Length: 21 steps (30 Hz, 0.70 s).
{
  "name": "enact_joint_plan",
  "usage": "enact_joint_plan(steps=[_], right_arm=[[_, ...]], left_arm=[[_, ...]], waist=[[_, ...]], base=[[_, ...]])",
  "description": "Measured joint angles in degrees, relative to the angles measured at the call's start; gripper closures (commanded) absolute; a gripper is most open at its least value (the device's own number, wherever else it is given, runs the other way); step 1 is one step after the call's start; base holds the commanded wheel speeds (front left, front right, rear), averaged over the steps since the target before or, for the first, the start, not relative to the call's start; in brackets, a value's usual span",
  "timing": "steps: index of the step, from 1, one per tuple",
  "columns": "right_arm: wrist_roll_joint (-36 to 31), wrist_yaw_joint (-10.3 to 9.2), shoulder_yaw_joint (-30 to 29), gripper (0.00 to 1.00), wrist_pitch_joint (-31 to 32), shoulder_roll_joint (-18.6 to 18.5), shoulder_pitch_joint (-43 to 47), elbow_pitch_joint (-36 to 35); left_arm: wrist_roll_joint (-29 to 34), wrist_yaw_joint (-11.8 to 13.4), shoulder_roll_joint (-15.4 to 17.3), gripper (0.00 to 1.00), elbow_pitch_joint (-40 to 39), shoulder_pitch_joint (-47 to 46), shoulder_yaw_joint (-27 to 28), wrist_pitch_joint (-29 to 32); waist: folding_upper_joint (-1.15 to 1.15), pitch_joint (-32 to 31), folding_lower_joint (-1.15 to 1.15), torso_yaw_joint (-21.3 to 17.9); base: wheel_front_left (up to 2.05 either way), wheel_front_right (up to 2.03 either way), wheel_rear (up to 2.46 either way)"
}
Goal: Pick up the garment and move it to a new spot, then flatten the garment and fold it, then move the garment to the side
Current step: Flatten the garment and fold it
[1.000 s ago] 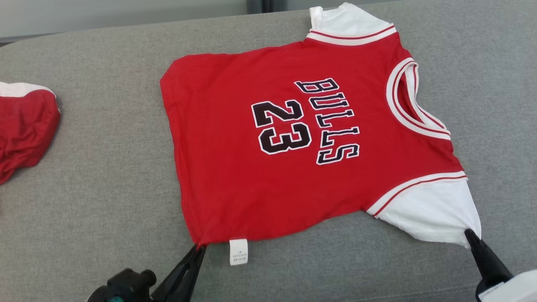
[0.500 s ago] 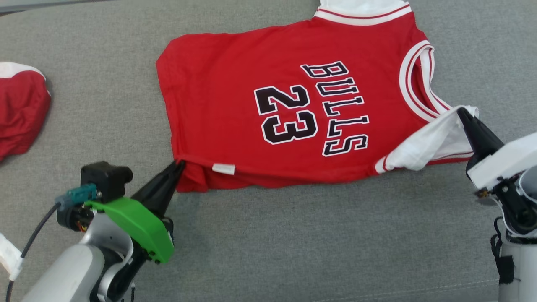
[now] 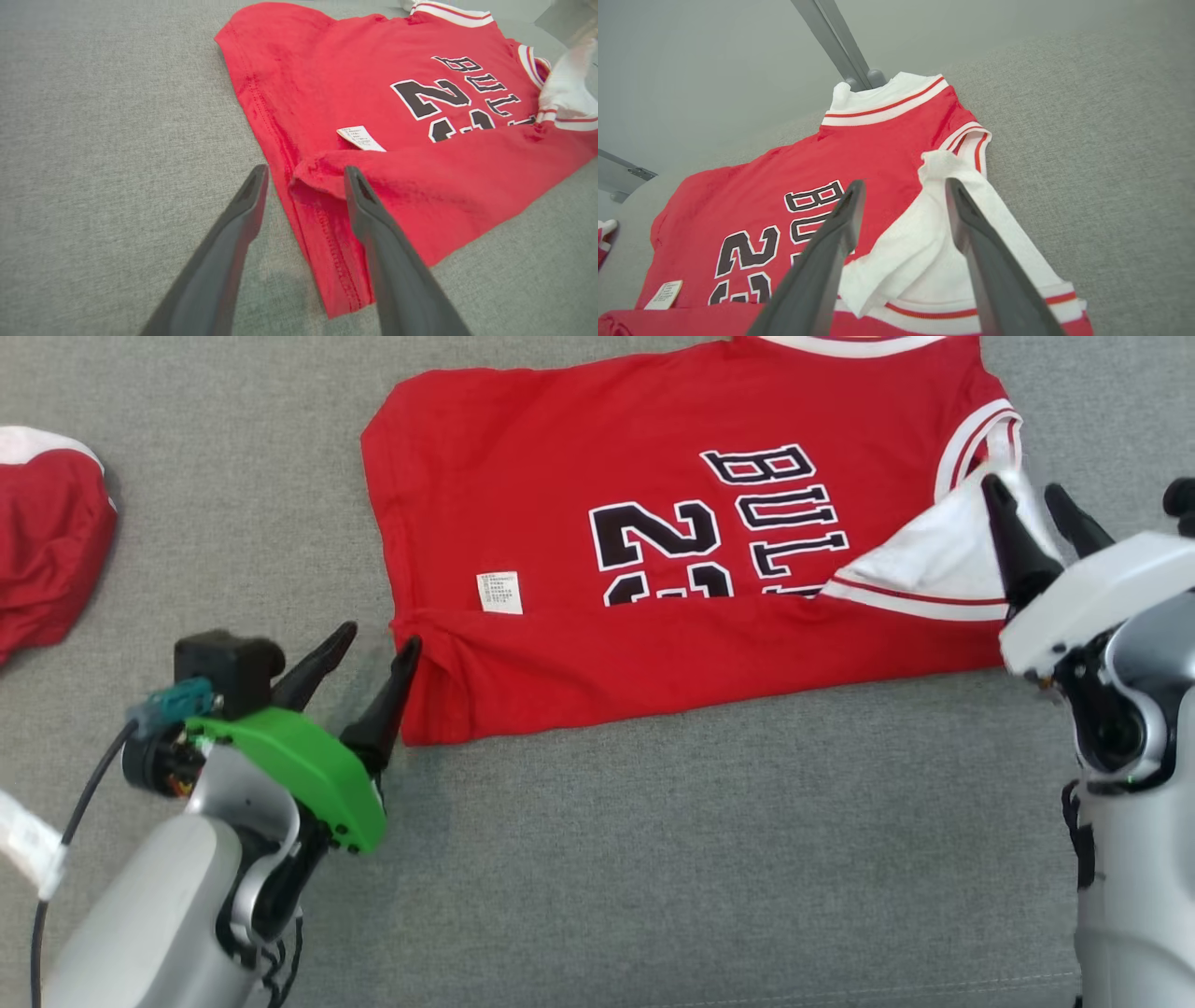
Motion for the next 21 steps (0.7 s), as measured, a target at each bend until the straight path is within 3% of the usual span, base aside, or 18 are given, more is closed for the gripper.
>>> enact_joint_plan(steps=[3, 7, 12, 21], right_arm=[[-2.1, 0.00, 1.2, 0.00, 0.3, -1.1, 4.7, -3.3], [-5.4, 0.01, 2.1, 0.00, 2.1, -5.2, 10.4, -6.1], [-10.7, 0.01, 2.0, 0.00, 4.0, -8.4, 12.2, -6.2], [-14.6, 0.01, 1.7, 0.00, 7.0, -9.2, 12.1, -3.5]], left_arm=[[-0.9, 1.8, 0.3, 0.00, -3.3, 4.7, 0.7, -1.1], [-1.7, 3.8, 0.1, 0.00, -8.2, 10.0, 0.1, -1.3], [-1.4, 4.9, -1.6, 0.00, -9.5, 11.2, -2.0, -0.7], [0.6, 5.8, -2.2, 0.00, -7.3, 9.3, -3.4, -0.1]], waist=[[0.00, -0.7, 0.00, -0.4], [0.00, -0.9, 0.00, -1.1], [0.00, 0.3, 0.00, -1.2], [0.00, 1.2, 0.00, -0.6]], base=[[0.00, 0.00, 0.00], [0.00, 0.00, 0.00], [0.00, 0.00, 0.00], [0.00, 0.00, 0.00]])
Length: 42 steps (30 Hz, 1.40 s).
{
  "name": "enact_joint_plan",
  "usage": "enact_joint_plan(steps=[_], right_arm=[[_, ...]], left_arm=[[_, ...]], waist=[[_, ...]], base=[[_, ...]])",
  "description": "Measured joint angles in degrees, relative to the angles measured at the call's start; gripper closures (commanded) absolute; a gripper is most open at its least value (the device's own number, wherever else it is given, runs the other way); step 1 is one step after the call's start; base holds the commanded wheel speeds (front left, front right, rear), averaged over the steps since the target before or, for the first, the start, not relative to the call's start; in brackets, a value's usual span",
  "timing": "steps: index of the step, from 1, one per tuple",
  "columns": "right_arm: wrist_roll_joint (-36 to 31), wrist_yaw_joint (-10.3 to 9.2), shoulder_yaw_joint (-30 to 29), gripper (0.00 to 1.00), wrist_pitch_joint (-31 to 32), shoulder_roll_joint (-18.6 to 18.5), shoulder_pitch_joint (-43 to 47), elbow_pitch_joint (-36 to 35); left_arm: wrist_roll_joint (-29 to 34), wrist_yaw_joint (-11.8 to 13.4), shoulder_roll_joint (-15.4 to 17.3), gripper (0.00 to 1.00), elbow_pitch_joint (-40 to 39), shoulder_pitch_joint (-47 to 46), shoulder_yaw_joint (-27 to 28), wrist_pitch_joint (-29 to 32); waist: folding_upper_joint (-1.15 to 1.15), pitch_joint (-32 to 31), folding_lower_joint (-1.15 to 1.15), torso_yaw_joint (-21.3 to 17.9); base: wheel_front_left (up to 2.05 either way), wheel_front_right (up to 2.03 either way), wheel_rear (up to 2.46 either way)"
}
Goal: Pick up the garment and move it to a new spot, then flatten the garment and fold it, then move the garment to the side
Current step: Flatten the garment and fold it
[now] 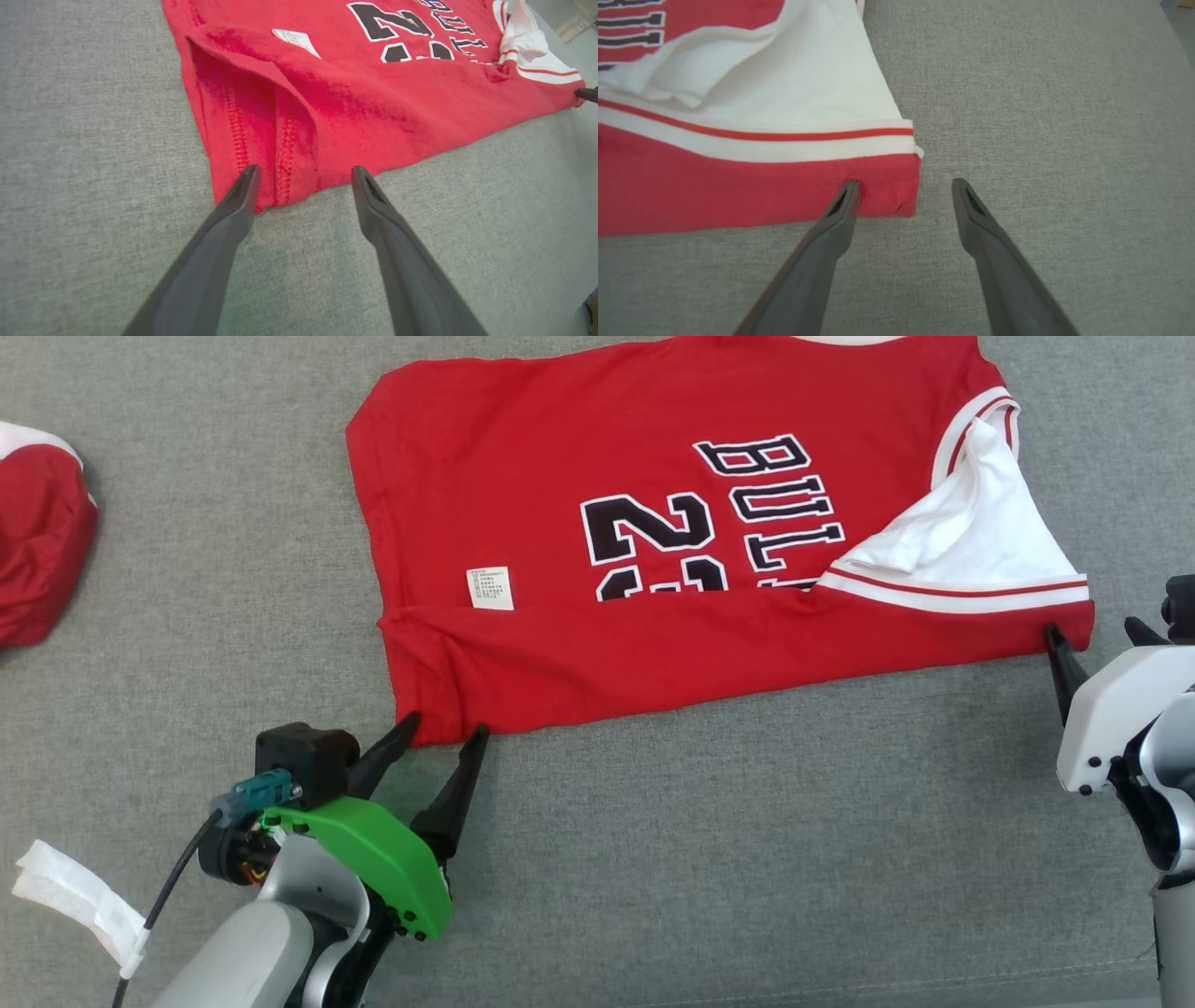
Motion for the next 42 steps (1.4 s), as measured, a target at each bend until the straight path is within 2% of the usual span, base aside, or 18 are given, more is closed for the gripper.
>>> enact_joint_plan(steps=[4, 5, 6, 7, 8, 9, 10, 11, 15, 18, 24, 27, 32, 33, 34, 35, 38, 42], right_arm=[[-0.4, 0.00, 0.0, 0.00, 0.4, 0.3, -0.5, 1.2], [-0.4, 0.00, 0.1, 0.00, 0.5, 0.4, -0.7, 1.5], [-0.4, 0.00, 0.3, 0.00, 0.6, 0.6, -1.3, 2.0], [-0.5, 0.00, 0.4, 0.00, 0.6, 0.6, -1.7, 2.5], [-0.9, 0.00, 0.6, 0.01, 0.8, 0.5, -2.0, 3.0], [-0.9, 0.00, 0.7, 0.56, 0.9, 0.5, -2.4, 3.4], [-0.6, 0.01, 0.5, 0.93, 0.8, 0.8, -2.7, 3.9], [0.0, 0.01, 0.4, 1.00, 0.8, 1.0, -3.0, 4.4], [2.9, 0.03, -0.4, 1.00, 1.4, 1.3, -3.3, 5.4], [6.9, 0.05, -2.1, 1.00, 2.5, 0.5, -1.9, 4.0], [16.2, 0.08, -4.4, 1.00, 11.5, -4.6, 7.1, -2.3], [19.8, 0.07, -4.9, 1.00, 15.9, -6.2, 13.2, -5.7], [21.1, 0.07, -5.1, 1.00, 17.2, -6.1, 17.9, -7.4], [21.0, 0.07, -5.2, 0.72, 16.8, -5.9, 18.1, -7.4], [21.0, 0.07, -5.3, 0.08, 15.9, -5.8, 18.4, -7.4], [21.0, 0.07, -5.4, 0.00, 15.3, -5.6, 18.4, -7.4], [22.4, 0.05, -5.4, 0.00, 15.2, -6.7, 18.7, -8.8], [24.9, 0.01, -8.7, 0.00, 17.8, -8.5, 17.2, -13.2]], left_arm=[[0.5, 0.3, 0.1, 0.00, 2.4, -1.1, 0.2, -0.3], [0.4, 0.2, 0.0, 0.58, 2.7, -1.1, 0.2, -0.3], [0.3, -0.2, 0.0, 0.85, 3.3, -1.2, 0.0, -0.2], [0.0, -0.7, 0.0, 1.00, 3.8, -1.4, 0.1, -0.2], [-0.3, -1.1, 0.0, 1.00, 4.1, -1.6, 0.1, -0.2], [-0.4, -1.7, 0.2, 1.00, 4.5, -1.9, 0.0, -0.2], [-0.4, -2.2, 0.4, 1.00, 4.8, -2.1, -0.1, -0.2], [-0.5, -2.6, 0.4, 1.00, 5.0, -2.2, -0.1, -0.2], [-2.6, -5.1, 1.6, 1.00, 5.0, -1.9, -0.2, 0.8], [-4.1, -6.9, 4.1, 1.00, 3.2, -0.5, 0.0, 1.8], [-8.7, -9.7, 9.9, 1.00, -5.5, 5.9, -0.3, 5.5], [-11.4, -10.1, 11.5, 1.00, -8.2, 9.7, -0.9, 6.6], [-12.0, -9.8, 11.5, 1.00, -7.9, 13.6, -2.4, 6.2], [-11.3, -9.1, 11.1, 0.75, -7.6, 13.7, -2.5, 5.6], [-10.3, -8.4, 10.6, 0.22, -7.3, 13.7, -2.4, 4.7], [-10.0, -8.0, 10.4, 0.00, -7.1, 13.7, -2.4, 4.2], [-9.7, -7.3, 10.6, 0.00, -7.6, 14.8, -2.2, 3.4], [-8.9, -6.1, 13.9, 0.00, -10.6, 14.7, 0.7, 2.9]], waist=[[0.00, 0.2, 0.00, -0.1], [0.00, 0.3, 0.00, -0.1], [0.00, 0.4, 0.00, -0.2], [0.00, 0.5, 0.00, -0.2], [0.00, 0.6, 0.00, -0.2], [0.00, 0.7, 0.00, -0.2], [0.00, 0.6, 0.00, -0.2], [0.00, 0.6, 0.00, -0.2], [0.00, -0.5, 0.00, -0.1], [0.00, -1.9, 0.00, 0.1], [0.00, -5.0, 0.00, 0.4], [0.00, -5.8, 0.00, 0.6], [0.00, -5.4, 0.00, 0.4], [0.00, -5.4, 0.00, 0.3], [0.00, -5.4, 0.00, 0.4], [0.00, -5.4, 0.00, 0.5], [0.00, -5.5, 0.00, 0.7], [0.00, -4.6, 0.00, 1.0]], base=[[0.00, 0.00, 0.00], [0.00, 0.00, 0.00], [0.00, 0.00, 0.00], [0.00, 0.00, 0.00], [0.00, 0.00, 0.00], [0.00, 0.00, 0.00], [0.00, 0.00, 0.00], [0.00, 0.00, 0.00], [0.00, 0.00, 0.00], [0.00, 0.00, 0.00], [0.00, 0.00, 0.00], [0.00, 0.00, 0.00], [0.00, 0.00, 0.00], [0.00, 0.00, 0.00], [0.00, 0.00, 0.00], [0.00, 0.00, 0.00], [0.00, 0.00, 0.00], [0.00, 0.00, 0.00]])
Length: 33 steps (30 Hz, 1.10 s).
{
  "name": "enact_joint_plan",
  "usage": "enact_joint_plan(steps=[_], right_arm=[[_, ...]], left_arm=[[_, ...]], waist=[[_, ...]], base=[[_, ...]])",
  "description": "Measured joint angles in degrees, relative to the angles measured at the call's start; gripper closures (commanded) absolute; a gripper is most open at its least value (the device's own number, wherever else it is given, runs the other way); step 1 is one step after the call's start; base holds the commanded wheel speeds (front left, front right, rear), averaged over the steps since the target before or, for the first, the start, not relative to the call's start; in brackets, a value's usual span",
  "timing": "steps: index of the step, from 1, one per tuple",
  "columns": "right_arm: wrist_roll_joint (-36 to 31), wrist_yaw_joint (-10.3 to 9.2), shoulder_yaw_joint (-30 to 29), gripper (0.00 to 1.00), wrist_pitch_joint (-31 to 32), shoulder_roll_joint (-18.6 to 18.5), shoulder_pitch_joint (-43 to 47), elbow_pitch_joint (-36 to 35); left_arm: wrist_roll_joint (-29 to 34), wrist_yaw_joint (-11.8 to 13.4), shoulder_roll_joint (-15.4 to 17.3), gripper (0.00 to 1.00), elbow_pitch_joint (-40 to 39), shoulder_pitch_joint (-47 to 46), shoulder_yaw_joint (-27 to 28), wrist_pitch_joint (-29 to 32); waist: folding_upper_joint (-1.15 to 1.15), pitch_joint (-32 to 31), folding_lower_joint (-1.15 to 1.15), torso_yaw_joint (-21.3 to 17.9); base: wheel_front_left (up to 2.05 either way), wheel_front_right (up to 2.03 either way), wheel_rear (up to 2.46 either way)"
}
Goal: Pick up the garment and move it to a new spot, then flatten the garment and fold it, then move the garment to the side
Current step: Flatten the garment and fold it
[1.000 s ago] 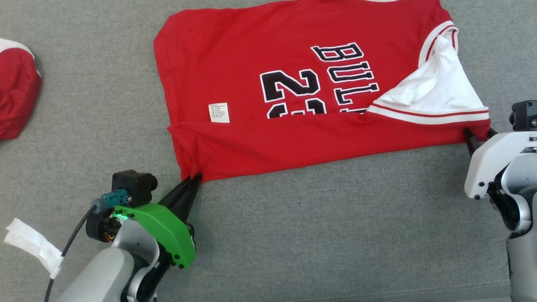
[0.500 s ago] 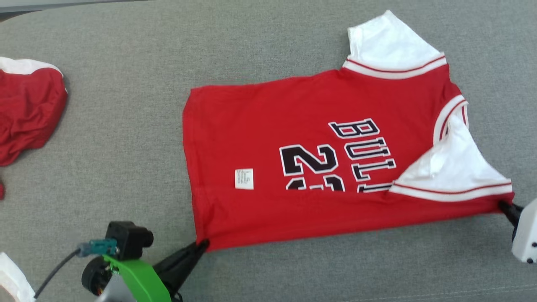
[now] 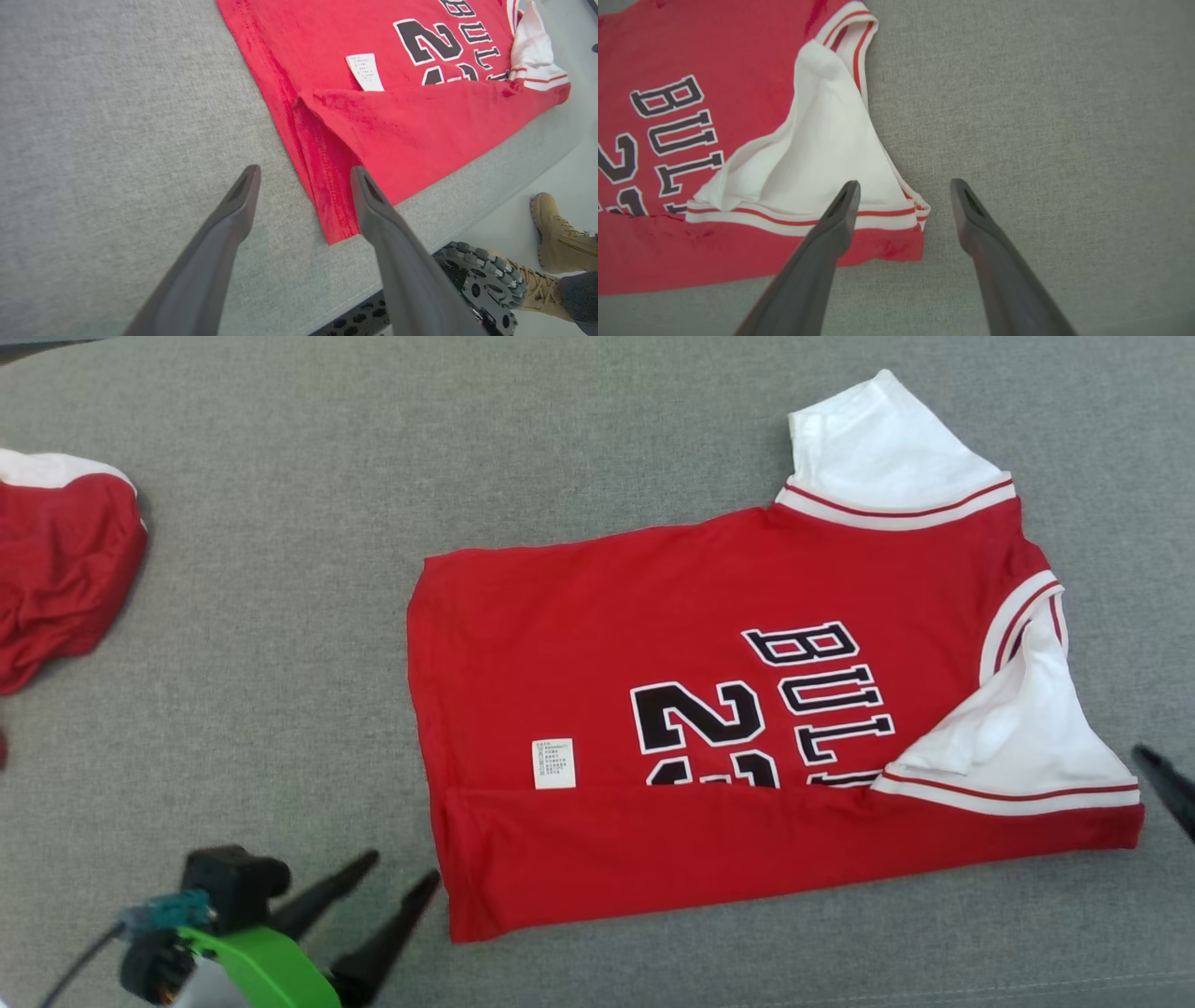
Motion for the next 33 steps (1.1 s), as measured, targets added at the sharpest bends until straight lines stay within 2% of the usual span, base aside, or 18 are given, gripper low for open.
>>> enact_joint_plan(steps=[4, 8, 10, 13, 17, 18, 24, 33], right_arm=[[1.3, -0.02, -0.5, 0.00, 2.3, -2.3, -9.8, -6.4], [-3.5, -0.01, 3.3, 0.00, 2.2, -4.2, -24.5, -5.2], [-7.9, 0.00, 6.9, 0.00, 1.5, -4.9, -31.5, -2.0], [-12.3, 0.00, 10.8, 0.00, -1.2, -3.8, -42.0, 5.1], [-17.0, 0.01, 14.1, 0.00, -5.0, -2.2, -49.7, 14.6], [-18.7, 0.01, 15.7, 0.00, -6.5, -1.5, -52.4, 19.3], [-21.7, 0.03, 15.8, 0.00, -9.9, 0.8, -57.1, 28.7], [-20.6, -0.02, 16.9, 0.00, -10.7, 1.2, -58.3, 32.4]], left_arm=[[2.3, 1.2, 2.1, 0.00, -0.6, -7.0, 4.8, -1.4], [4.2, 0.1, -0.4, 0.00, 1.0, -18.5, 5.6, -1.0], [5.3, -0.8, -3.4, 0.00, 3.7, -25.1, 4.7, -0.9], [7.2, -2.1, -7.6, 0.00, 8.5, -32.5, 2.5, -0.7], [8.0, -3.3, -12.2, 0.00, 13.7, -37.7, 0.3, -1.2], [8.7, -3.8, -13.1, 0.00, 16.0, -39.5, -0.7, -1.3], [9.0, -4.8, -14.2, 0.00, 19.1, -42.9, -2.1, -1.4], [7.3, -5.6, -13.5, 0.00, 18.8, -44.2, -3.5, 0.6]], waist=[[0.00, 2.3, 0.00, 0.5], [0.00, 6.0, 0.00, 1.0], [0.00, 8.3, 0.00, 1.5], [0.00, 11.8, 0.01, 2.5], [0.00, 15.4, 0.01, 4.3], [0.00, 17.0, 0.01, 5.4], [0.00, 20.4, 0.01, 7.7], [0.00, 20.8, 0.01, 7.5]], base=[[0.00, 0.00, 0.00], [0.00, 0.00, 0.00], [0.00, 0.00, 0.00], [0.00, 0.00, 0.00], [0.00, 0.00, 0.00], [0.00, 0.00, 0.00], [0.00, 0.00, 0.00], [0.00, 0.00, 0.00]])
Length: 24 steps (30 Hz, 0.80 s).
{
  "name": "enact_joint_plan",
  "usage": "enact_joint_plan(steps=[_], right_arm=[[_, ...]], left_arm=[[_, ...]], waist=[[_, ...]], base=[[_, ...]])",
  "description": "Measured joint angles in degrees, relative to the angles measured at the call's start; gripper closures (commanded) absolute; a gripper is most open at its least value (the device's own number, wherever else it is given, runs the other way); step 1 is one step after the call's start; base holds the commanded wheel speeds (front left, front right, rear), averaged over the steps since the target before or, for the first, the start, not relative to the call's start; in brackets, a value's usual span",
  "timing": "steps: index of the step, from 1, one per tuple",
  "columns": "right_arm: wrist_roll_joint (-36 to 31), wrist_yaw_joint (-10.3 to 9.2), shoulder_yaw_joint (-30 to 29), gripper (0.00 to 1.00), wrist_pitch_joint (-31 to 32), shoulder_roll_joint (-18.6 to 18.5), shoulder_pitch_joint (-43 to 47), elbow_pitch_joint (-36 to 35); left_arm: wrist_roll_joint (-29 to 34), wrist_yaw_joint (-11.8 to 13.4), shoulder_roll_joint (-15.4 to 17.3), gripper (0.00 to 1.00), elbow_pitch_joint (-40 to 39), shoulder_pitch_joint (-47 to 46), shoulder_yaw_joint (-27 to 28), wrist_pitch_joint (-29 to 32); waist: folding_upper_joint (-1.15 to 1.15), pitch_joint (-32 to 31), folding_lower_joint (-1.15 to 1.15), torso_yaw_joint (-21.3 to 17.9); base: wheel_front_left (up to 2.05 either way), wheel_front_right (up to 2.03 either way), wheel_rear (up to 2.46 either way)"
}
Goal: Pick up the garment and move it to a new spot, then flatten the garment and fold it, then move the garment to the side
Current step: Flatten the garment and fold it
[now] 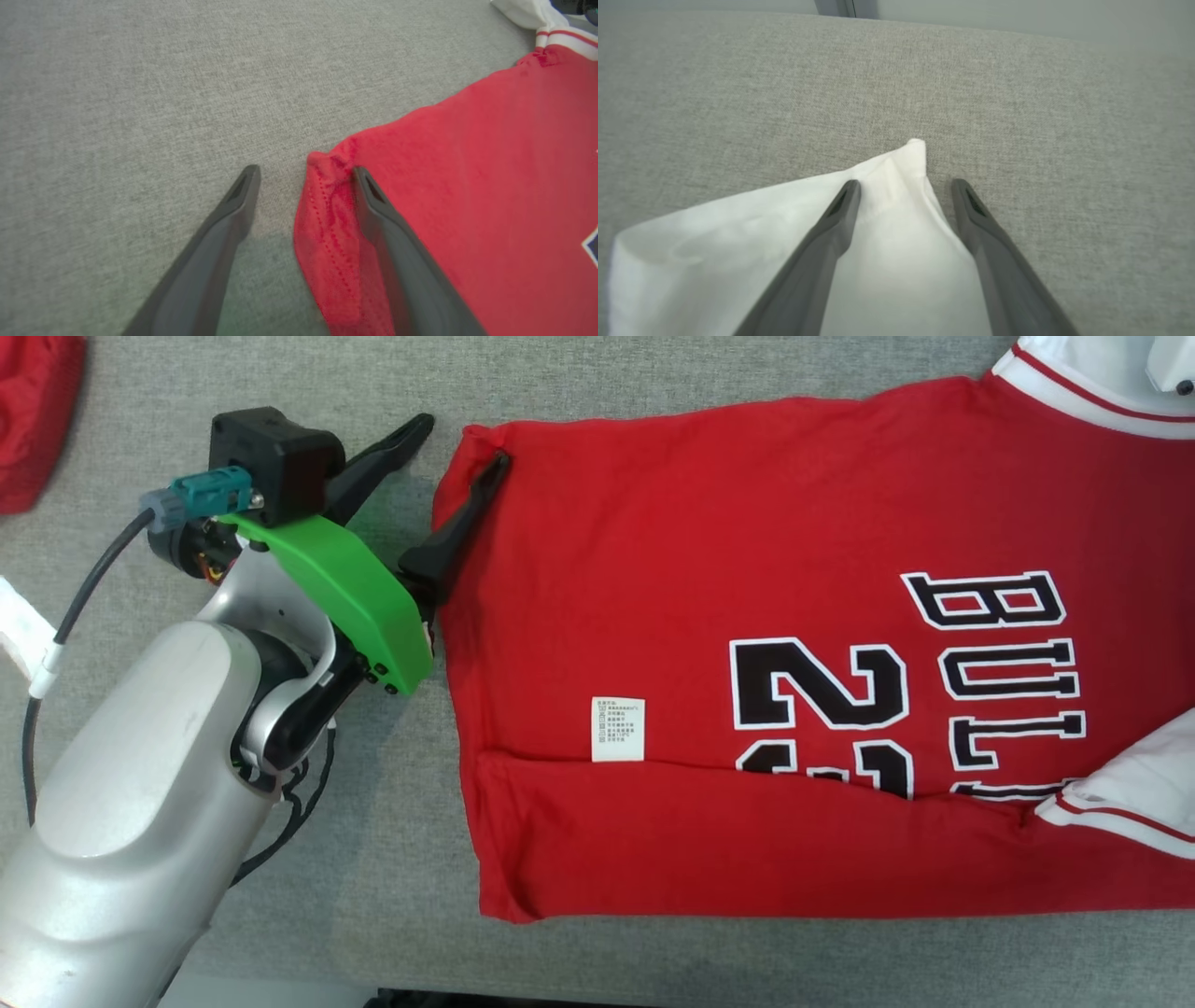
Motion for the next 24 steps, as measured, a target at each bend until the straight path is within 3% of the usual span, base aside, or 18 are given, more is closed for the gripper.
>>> enact_joint_plan(steps=[1, 2, 3, 8, 14, 19, 24], right_arm=[[0.5, 0.00, -0.2, 0.01, 0.2, 0.2, 0.0, 0.4], [1.0, 0.00, -0.3, 1.00, 0.3, 0.5, 0.0, 0.7], [1.5, -0.01, 0.1, 1.00, 0.3, 0.7, 0.0, 0.9], [3.5, 0.02, 0.2, 1.00, -5.4, 2.5, 0.5, 1.5], [9.2, 0.02, -0.8, 1.00, -9.2, 1.8, 2.8, 0.2], [14.7, 0.02, -1.7, 1.00, -10.8, -0.2, 10.5, -6.4], [19.6, 0.01, -3.8, 1.00, -11.4, -0.9, 21.7, -15.1]], left_arm=[[-0.3, 0.0, 0.0, 0.07, -0.1, 0.0, -0.1, 0.2], [-0.4, -0.1, 0.0, 0.95, -0.1, 0.0, -0.3, 0.3], [-0.4, -0.1, 0.2, 1.00, -0.1, 0.0, -0.5, 0.4], [-0.1, -0.4, 0.8, 1.00, -0.1, -0.2, -1.2, -0.3], [-0.2, -0.3, 3.8, 1.00, -2.4, 2.1, -0.2, -2.0], [-2.0, 1.0, 5.9, 1.00, -7.6, 8.0, 0.6, -2.9], [-3.1, 3.9, 7.2, 1.00, -11.8, 15.0, 0.8, -4.0]], waist=[[0.00, -0.1, 0.00, -0.2], [0.00, -0.2, 0.00, -0.3], [0.00, -0.3, 0.00, -0.5], [0.00, -1.1, 0.00, -1.3], [0.00, -4.0, 0.00, -2.2], [0.00, -7.5, 0.00, -3.4], [0.00, -11.6, 0.00, -4.6]], base=[[0.00, 0.00, 0.00], [0.00, 0.00, 0.00], [0.00, 0.00, 0.00], [0.00, 0.00, 0.00], [0.00, 0.00, 0.00], [0.00, 0.00, 0.00], [0.00, 0.00, 0.00]])
